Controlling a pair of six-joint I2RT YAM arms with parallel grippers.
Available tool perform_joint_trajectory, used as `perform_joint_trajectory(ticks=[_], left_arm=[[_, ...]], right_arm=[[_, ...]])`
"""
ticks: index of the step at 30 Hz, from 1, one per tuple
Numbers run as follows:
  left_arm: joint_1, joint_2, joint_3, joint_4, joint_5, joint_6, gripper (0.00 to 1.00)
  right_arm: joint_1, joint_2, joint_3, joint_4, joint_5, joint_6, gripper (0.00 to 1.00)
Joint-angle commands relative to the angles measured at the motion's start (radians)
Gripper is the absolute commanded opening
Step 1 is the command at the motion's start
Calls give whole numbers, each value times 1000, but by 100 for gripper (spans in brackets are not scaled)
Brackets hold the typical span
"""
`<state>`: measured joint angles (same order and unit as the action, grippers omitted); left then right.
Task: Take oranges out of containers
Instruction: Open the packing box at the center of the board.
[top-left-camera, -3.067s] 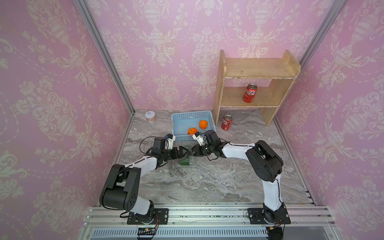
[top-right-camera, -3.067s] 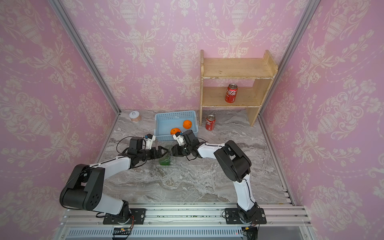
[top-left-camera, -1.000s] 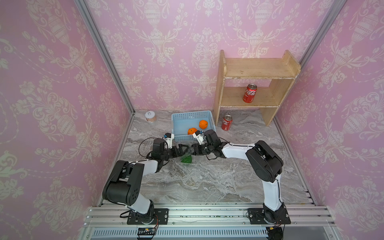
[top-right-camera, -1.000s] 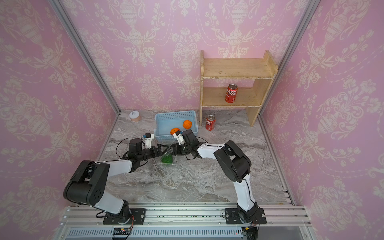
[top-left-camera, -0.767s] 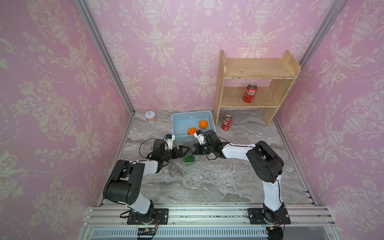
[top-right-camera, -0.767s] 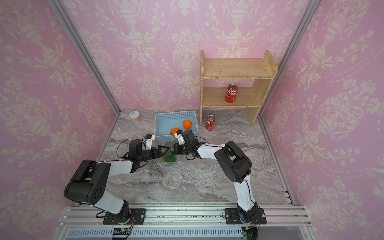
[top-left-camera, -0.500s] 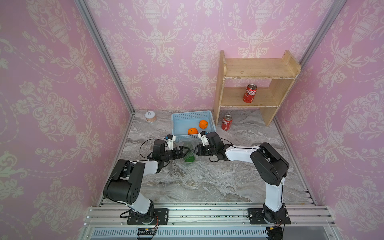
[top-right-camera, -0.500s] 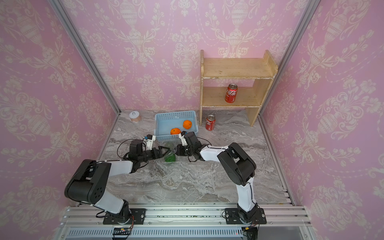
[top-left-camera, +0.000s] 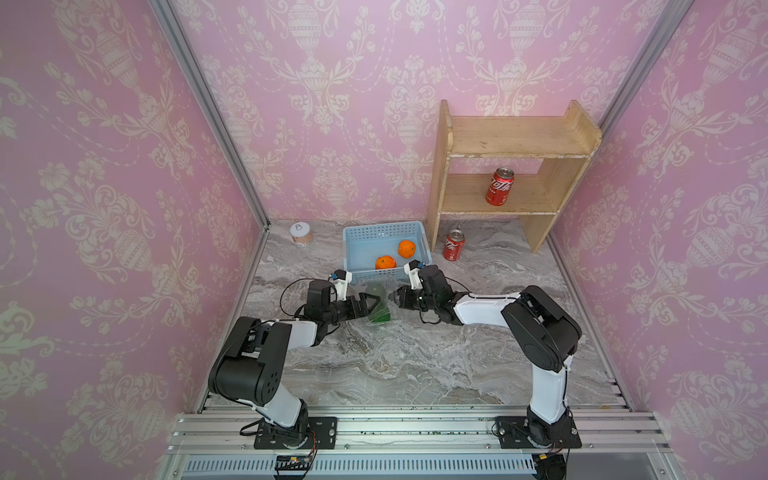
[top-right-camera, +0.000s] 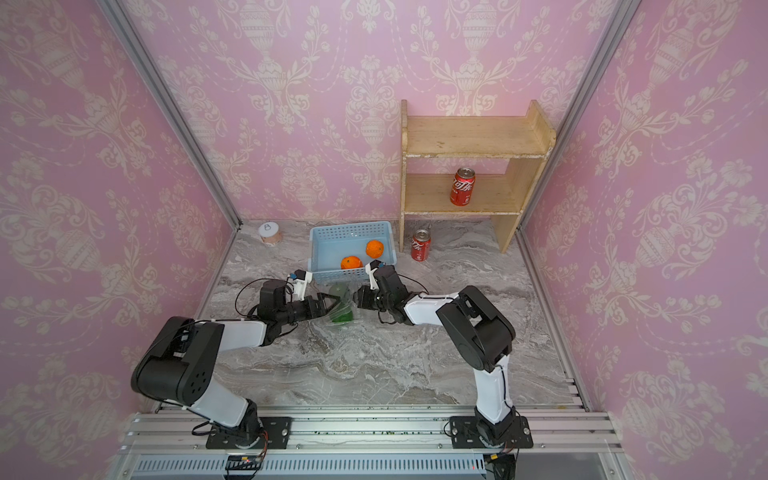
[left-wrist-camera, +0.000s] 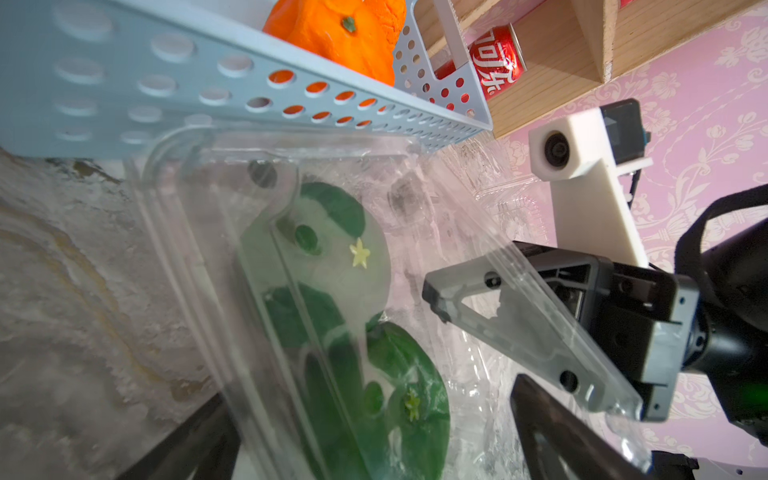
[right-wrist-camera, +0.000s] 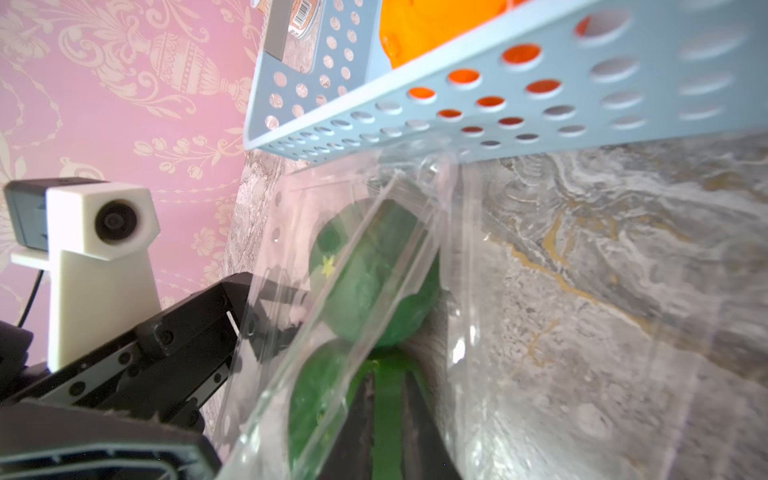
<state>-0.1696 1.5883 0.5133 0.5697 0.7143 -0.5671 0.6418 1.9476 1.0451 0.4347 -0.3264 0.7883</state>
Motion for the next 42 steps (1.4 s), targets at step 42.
perform_joint_trajectory(ticks=[42], left_arm=[[-12,82,-16,170,83,-88,99]], right_arm=[[10,82,33,160,-29,60,49]])
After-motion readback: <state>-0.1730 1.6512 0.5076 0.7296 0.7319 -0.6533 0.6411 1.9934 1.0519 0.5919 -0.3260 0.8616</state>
